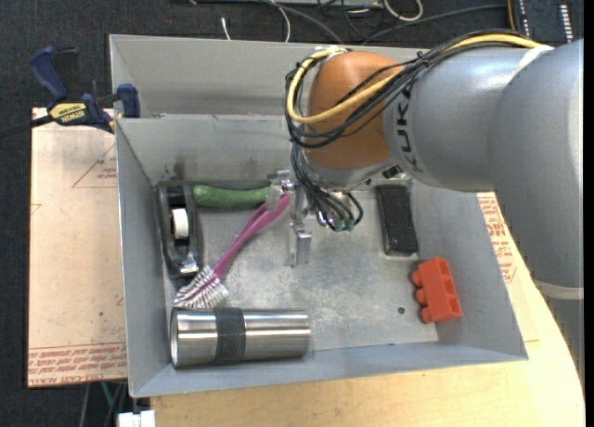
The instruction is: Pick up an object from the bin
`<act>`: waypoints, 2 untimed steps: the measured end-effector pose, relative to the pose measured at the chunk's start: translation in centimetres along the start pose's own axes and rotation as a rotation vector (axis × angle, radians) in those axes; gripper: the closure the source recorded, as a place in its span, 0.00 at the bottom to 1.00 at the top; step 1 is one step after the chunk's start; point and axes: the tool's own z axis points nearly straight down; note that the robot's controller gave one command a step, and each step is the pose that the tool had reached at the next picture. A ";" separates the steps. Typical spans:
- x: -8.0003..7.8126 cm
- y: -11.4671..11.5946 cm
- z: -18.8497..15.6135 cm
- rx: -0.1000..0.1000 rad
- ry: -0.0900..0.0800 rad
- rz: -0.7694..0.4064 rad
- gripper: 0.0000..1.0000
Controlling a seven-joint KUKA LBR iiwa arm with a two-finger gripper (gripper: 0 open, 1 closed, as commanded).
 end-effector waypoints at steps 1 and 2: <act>-2.1 2.7 -7.2 -0.002 -0.003 -0.239 0.00; -2.9 2.1 0.1 -0.001 0.005 -0.122 0.00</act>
Offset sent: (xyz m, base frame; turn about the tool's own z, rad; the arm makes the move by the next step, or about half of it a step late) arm 0.0270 0.0214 -0.0345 -0.0891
